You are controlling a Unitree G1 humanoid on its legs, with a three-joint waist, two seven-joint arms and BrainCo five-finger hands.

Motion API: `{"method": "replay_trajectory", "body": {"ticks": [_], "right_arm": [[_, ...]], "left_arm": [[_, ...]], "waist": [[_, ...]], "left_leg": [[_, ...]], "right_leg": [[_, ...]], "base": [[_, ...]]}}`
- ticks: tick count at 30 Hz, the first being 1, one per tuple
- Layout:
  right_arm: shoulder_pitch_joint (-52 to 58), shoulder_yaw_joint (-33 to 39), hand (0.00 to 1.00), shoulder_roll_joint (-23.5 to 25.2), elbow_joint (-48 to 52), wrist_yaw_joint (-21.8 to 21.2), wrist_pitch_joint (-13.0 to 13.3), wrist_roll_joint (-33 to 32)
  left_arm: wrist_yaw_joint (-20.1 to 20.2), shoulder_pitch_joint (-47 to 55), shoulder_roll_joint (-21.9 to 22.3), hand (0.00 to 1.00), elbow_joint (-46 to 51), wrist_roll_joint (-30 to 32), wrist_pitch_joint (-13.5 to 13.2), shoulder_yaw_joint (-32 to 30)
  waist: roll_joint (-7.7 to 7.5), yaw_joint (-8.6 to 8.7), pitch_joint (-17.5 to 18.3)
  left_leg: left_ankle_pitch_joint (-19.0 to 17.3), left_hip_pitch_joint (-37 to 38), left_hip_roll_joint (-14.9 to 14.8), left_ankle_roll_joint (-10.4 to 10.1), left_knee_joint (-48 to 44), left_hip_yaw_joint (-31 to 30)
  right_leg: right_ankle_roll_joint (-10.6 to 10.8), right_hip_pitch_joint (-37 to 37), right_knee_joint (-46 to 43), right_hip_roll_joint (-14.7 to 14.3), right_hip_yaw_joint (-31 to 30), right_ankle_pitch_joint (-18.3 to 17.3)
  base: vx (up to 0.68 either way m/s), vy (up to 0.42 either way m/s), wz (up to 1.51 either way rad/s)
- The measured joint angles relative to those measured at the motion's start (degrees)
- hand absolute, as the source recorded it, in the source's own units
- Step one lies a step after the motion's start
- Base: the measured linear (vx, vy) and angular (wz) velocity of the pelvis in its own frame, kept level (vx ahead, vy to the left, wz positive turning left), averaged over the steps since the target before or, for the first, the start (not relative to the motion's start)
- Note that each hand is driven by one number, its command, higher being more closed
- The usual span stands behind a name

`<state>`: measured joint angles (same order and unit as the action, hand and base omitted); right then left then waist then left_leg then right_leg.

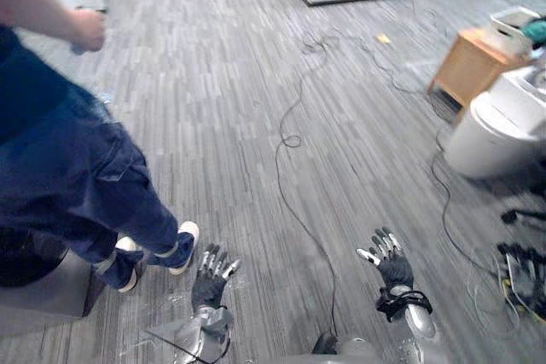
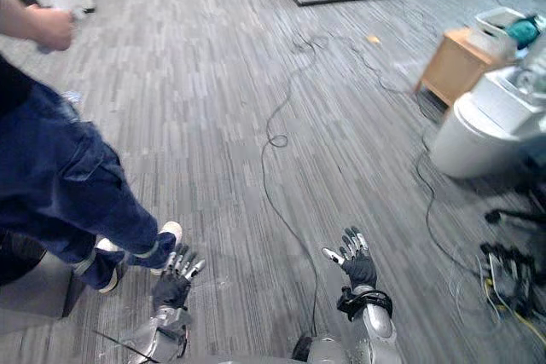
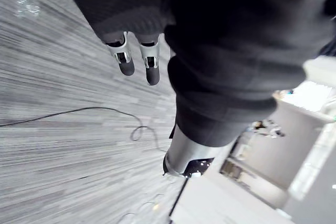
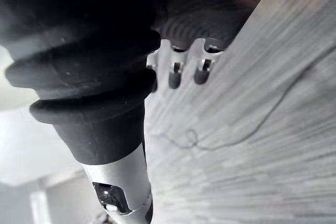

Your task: Organize washtable

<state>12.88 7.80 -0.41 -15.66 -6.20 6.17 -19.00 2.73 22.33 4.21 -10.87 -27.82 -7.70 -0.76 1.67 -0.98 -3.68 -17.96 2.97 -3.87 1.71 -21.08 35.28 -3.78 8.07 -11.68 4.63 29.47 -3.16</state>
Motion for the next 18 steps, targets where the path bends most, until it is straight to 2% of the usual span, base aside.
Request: {"method": "replay_trajectory", "body": {"ticks": [1,2,3,4,7,9,11,13,18], "right_arm": [[-0.27,0.14,0.0,0.38,-1.49,-0.09,0.01,-0.17],[-0.18,0.51,0.0,-0.21,-1.91,-0.08,0.03,-0.44],[-0.03,0.67,0.0,-1.29,-3.01,-0.1,0.05,-0.95],[-0.11,0.64,0.0,-2.18,-5.21,-0.02,-0.19,-1.25],[0.88,1.48,0.0,-2.28,-7.63,0.08,-0.21,-1.18],[1.08,1.5,0.0,-1.84,-9.03,0.12,-0.39,-1.1],[0.71,1.83,0.0,-1.76,-10.24,0.17,-0.36,-0.92],[-0.4,2.43,0.0,-1.41,-11.92,0.16,-0.37,-0.66],[-0.6,2.81,0.0,-0.02,-13.38,0.14,-0.41,-0.62]], "left_arm": [[-0.2,-0.21,-0.49,0.0,-1.09,0.48,-0.06,-0.52],[-0.22,-0.18,-0.48,0.0,-1.34,0.55,-0.05,-0.38],[-0.22,-0.22,-0.51,0.0,-2.24,0.85,-0.07,-0.23],[-0.35,-0.31,-0.16,0.0,-3.68,1.23,-0.04,-0.65],[-0.37,-1.35,-1.03,0.0,-5.85,1.6,-0.05,-0.65],[-0.36,-1.24,-1.21,0.0,-6.96,2.57,-0.02,-0.64],[-0.35,-0.9,-1.69,0.0,-7.62,4.08,0.01,-1.02],[-0.31,-0.66,-2.59,0.0,-8.14,6.14,0.49,-1.03],[-0.31,0.18,-3.54,0.0,-9.22,6.23,0.88,-1.01]], "waist": [[-1.84,0.02,-0.82],[-1.9,0.23,-0.89],[-0.96,0.17,-0.96],[-0.82,0.24,-0.65],[-0.69,0.32,-0.82],[-0.47,0.21,-0.79],[-0.18,0.04,-0.71],[-0.21,-0.11,-0.81],[-0.54,-0.08,-0.8]], "left_leg": [[-0.14,-0.86,-0.47,-0.01,1.59,-1.09],[0.39,-1.69,-1.63,-0.73,2.86,-1.92],[3.05,-3.44,-4.67,-2.23,4.92,-3.66],[3.28,-3.42,-3.96,-1.95,4.26,-4.53],[3.51,-3.55,-2.22,-1.68,4.63,-7.69],[4.71,-2.48,-0.02,-0.32,7.63,-9.77],[5.45,-1.65,1.12,0.07,9.92,-10.72],[5.91,-1.39,2.24,0.28,11.02,-11.72],[5.91,-0.18,3.58,0.28,11.1,-11.8]], "right_leg": [[0.7,-2.28,3.57,0.41,-1.96,2.09],[0.87,-2.53,3.68,0.43,-2.36,2.23],[1.48,-2.74,3.54,-0.5,-3.19,2.19],[2.31,-2.96,3.88,-0.23,-4.39,2.64],[3.82,-4.69,6.43,0.75,-2.89,3.81],[5.07,-6.56,9.16,1.53,-1.13,4.93],[5.03,-7.14,10.75,1.69,-1.03,5.93],[5.97,-8.12,12.37,2.17,-0.63,6.65],[6.6,-9.99,13.93,3.02,-1.25,7.43]], "base": [[-0.04,-0.093,-0.63],[-0.05,-0.091,-0.57],[0.0,0.025,-0.36],[0.03,0.074,-0.23],[0.05,0.143,0.32],[0.03,0.178,0.49],[0.04,0.15,0.32],[0.02,0.161,0.28],[0.01,0.136,-0.02]]}}
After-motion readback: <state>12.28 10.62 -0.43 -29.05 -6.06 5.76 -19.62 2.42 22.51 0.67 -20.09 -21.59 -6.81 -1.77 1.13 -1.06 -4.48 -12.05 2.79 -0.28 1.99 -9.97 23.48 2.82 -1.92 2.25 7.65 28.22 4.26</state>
